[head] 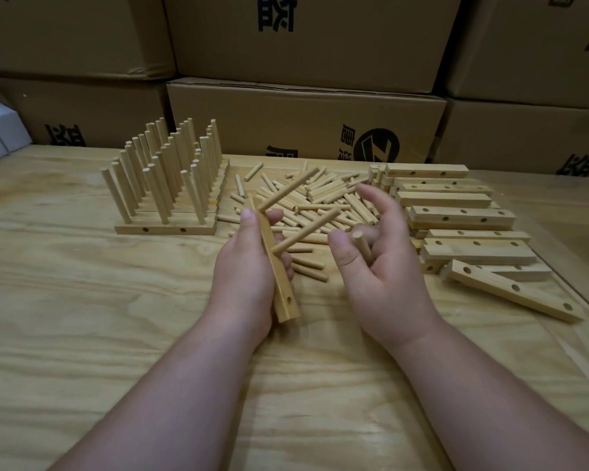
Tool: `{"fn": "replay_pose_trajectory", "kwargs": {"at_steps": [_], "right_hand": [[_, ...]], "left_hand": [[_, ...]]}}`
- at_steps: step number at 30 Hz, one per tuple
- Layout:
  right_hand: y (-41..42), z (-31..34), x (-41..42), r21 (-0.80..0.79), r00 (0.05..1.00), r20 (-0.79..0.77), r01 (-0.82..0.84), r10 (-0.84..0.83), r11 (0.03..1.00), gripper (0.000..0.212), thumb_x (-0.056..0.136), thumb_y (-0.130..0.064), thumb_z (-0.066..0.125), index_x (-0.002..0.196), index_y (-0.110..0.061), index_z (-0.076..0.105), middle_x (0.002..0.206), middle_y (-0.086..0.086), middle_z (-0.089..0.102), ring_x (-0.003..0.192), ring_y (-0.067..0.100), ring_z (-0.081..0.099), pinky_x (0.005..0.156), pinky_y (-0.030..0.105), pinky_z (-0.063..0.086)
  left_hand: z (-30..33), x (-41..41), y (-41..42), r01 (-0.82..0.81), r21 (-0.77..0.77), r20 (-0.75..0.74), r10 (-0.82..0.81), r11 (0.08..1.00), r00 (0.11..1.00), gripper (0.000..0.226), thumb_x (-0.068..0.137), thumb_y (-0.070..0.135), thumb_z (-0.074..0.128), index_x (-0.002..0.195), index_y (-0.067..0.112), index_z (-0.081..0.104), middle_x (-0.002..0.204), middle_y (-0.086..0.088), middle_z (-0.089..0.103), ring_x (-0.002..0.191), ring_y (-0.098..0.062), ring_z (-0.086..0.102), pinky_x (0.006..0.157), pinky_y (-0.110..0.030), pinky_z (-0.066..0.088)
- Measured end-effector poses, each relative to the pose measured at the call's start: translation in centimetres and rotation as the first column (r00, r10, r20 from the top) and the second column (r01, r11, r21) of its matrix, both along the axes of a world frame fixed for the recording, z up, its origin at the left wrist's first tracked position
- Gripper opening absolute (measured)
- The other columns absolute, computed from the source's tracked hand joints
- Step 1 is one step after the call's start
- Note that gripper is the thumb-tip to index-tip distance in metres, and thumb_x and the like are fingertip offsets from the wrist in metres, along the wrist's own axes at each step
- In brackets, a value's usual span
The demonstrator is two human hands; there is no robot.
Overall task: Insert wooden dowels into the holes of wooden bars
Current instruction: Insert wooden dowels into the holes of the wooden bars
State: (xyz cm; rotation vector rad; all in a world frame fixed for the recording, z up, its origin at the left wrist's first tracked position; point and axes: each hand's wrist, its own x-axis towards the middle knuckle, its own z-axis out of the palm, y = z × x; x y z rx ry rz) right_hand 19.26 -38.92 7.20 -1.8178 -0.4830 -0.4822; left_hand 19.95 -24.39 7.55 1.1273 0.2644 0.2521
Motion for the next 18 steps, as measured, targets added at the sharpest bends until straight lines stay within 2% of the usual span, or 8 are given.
{"fn": "replay_pose_trajectory", "kwargs": {"at_steps": [2, 4, 6, 8, 11, 12, 14, 18], "right_hand": [[-0.35, 0.18, -0.01, 0.057, 1.000, -0.008, -0.008, 0.009, 0.998, 0.033, 0.091, -0.046, 0.054, 0.122, -0.038, 0.045, 0.067, -0.010, 0.045, 0.056, 0.004, 0.043, 0.051, 0.022, 0.040], [-0.37, 0.27, 0.06, 0.104, 0.998, -0.052, -0.024, 0.030, 0.994, 0.012, 0.091, -0.045, 0.047, 0.097, -0.036, 0.051, 0.065, -0.012, 0.044, 0.057, 0.006, 0.040, 0.053, 0.026, 0.036], [-0.12, 0.22, 0.17, 0.106, 0.993, -0.114, 0.021, -0.009, 0.994, 0.015, 0.093, -0.041, 0.046, 0.082, -0.033, 0.051, 0.065, -0.011, 0.044, 0.060, 0.009, 0.040, 0.056, 0.032, 0.035], [0.13, 0.23, 0.25, 0.081, 0.989, -0.140, 0.062, -0.050, 0.995, 0.022, 0.097, -0.040, 0.045, 0.082, -0.028, 0.055, 0.067, -0.012, 0.049, 0.063, 0.007, 0.045, 0.060, 0.030, 0.039], [0.08, 0.49, 0.33, 0.063, 0.985, -0.140, 0.112, -0.103, 0.992, 0.029, 0.102, -0.040, 0.045, 0.088, -0.027, 0.067, 0.068, -0.023, 0.054, 0.066, -0.004, 0.051, 0.061, 0.011, 0.039], [0.02, 0.62, 0.32, 0.076, 0.983, -0.153, 0.113, -0.101, 0.991, 0.030, 0.103, -0.041, 0.046, 0.089, -0.027, 0.068, 0.064, -0.024, 0.054, 0.063, -0.005, 0.051, 0.059, 0.009, 0.039], [0.05, 0.71, 0.33, 0.133, 0.979, -0.199, 0.078, -0.050, 0.988, 0.029, 0.102, -0.039, 0.050, 0.087, -0.024, 0.070, 0.056, -0.019, 0.052, 0.056, -0.003, 0.050, 0.054, 0.011, 0.040], [0.19, 0.76, 0.35, 0.322, 0.935, -0.319, -0.049, 0.157, 0.945, 0.023, 0.100, -0.023, 0.058, 0.080, -0.016, 0.067, 0.056, -0.006, 0.050, 0.050, 0.010, 0.044, 0.049, 0.025, 0.036]], "left_hand": [[0.11, 0.14, 0.17, -0.014, -0.077, -0.021, 0.012, 0.997, 1.000, 0.050, 0.107, 0.049, 0.037, 0.099, 0.018, 0.076, 0.063, 0.003, 0.057, 0.048, -0.011, 0.051, 0.045, -0.023, 0.044], [0.14, 0.27, 0.34, -0.010, -0.147, -0.025, 0.006, 0.989, 1.000, 0.050, 0.108, 0.049, 0.035, 0.100, 0.017, 0.073, 0.062, 0.001, 0.055, 0.047, -0.012, 0.049, 0.044, -0.023, 0.042], [0.17, 0.31, 0.43, 0.002, -0.191, -0.027, -0.007, 0.982, 1.000, 0.049, 0.107, 0.050, 0.035, 0.098, 0.018, 0.071, 0.060, 0.002, 0.055, 0.046, -0.011, 0.049, 0.043, -0.022, 0.041], [0.18, 0.24, 0.48, 0.006, -0.181, -0.037, -0.013, 0.984, 0.999, 0.049, 0.107, 0.052, 0.036, 0.096, 0.020, 0.072, 0.060, 0.003, 0.056, 0.046, -0.011, 0.049, 0.043, -0.022, 0.040], [0.11, 0.26, 0.38, -0.014, -0.129, -0.054, 0.008, 0.992, 0.999, 0.050, 0.106, 0.053, 0.035, 0.093, 0.023, 0.073, 0.067, 0.002, 0.056, 0.049, -0.011, 0.051, 0.047, -0.025, 0.040], [0.10, 0.29, 0.33, -0.025, -0.118, -0.055, 0.018, 0.993, 0.998, 0.050, 0.106, 0.053, 0.035, 0.093, 0.023, 0.072, 0.070, 0.001, 0.055, 0.051, -0.011, 0.050, 0.049, -0.026, 0.040], [0.13, 0.33, 0.25, -0.040, -0.107, -0.048, 0.035, 0.993, 0.998, 0.048, 0.107, 0.052, 0.034, 0.094, 0.023, 0.071, 0.074, 0.000, 0.054, 0.053, -0.012, 0.050, 0.052, -0.028, 0.039], [0.04, 0.35, 0.20, -0.052, -0.110, -0.041, 0.048, 0.993, 0.998, 0.048, 0.107, 0.051, 0.034, 0.098, 0.022, 0.070, 0.075, 0.000, 0.053, 0.055, -0.013, 0.050, 0.053, -0.028, 0.038]]}}
